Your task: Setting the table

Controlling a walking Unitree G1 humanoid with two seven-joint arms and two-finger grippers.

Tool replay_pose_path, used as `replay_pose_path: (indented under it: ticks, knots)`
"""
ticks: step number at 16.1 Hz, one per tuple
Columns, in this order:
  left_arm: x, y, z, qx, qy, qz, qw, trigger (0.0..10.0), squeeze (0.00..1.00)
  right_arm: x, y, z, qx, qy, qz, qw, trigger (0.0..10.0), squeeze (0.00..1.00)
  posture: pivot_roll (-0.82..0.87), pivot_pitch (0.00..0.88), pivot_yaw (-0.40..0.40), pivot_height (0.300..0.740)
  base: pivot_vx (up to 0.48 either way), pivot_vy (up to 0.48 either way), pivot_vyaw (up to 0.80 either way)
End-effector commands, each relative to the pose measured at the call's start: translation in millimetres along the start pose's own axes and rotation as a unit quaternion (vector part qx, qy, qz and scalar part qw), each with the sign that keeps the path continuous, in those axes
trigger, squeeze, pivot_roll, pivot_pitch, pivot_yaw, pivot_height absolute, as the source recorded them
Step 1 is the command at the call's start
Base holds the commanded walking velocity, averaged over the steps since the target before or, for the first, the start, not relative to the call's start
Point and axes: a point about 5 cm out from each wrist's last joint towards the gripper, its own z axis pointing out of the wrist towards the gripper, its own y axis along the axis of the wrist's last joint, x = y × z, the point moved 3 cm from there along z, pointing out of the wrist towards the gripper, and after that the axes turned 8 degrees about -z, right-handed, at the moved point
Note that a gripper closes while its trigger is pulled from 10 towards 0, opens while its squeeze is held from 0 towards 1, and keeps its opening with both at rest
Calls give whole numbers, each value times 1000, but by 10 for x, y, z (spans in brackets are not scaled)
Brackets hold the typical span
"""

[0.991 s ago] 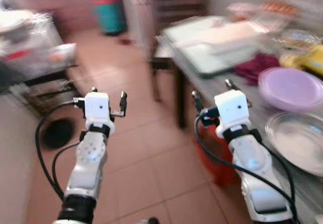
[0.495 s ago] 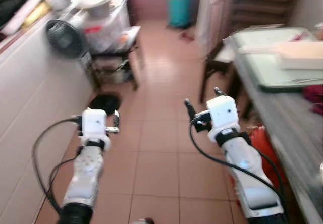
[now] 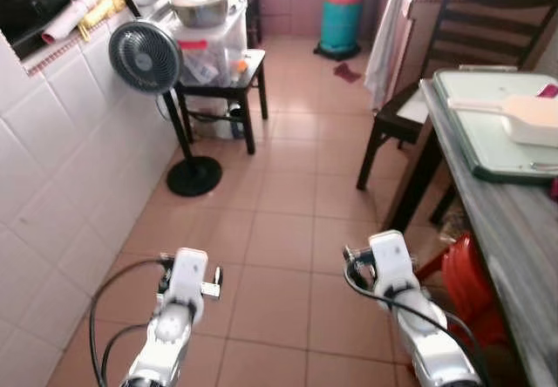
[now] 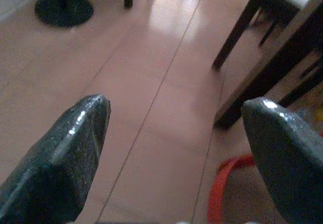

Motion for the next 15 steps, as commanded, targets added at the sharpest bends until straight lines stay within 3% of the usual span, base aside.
replay_pose_path:
  ticks: [1,3,5,6,8,11,13,15]
  knots:
    - [-22,-91,-3,21,-12,15,1000,10000,0,121,-144,20,31,28,11,999,10000,0,-59,0,-7,740,0,0,0]
    - [-125,-287,-38,62,-34,41,997,10000,0,254,-377,3,65,64,-39,995,10000,0,-65,0,-28,740,0,0,0]
    - [-164,-474,-95,104,-37,55,992,10000,0,247,-459,3,73,54,-91,992,10000,0,-66,0,-42,740,0,0,0]
    - [-179,-581,-137,129,-36,51,990,10000,0,198,-469,21,81,49,-57,994,10000,0,-60,0,-55,740,0,0,0]
    - [-161,-721,-206,160,-36,51,985,10000,0,151,-511,24,91,40,-71,992,10000,0,-55,0,-51,740,0,0,0]
    - [-32,-904,-322,196,-29,29,980,10000,0,39,-798,-88,165,1,-5,986,10000,0,-24,0,-57,740,0,0,0]
    - [123,-1035,-416,226,-11,43,973,10000,0,108,-1017,-221,211,8,45,977,10000,0,-3,0,-34,740,0,0,0]
    - [202,-1111,-475,246,9,15,969,10000,0,183,-1106,-286,227,18,81,970,10000,0,-30,0,0,740,0,0,0]
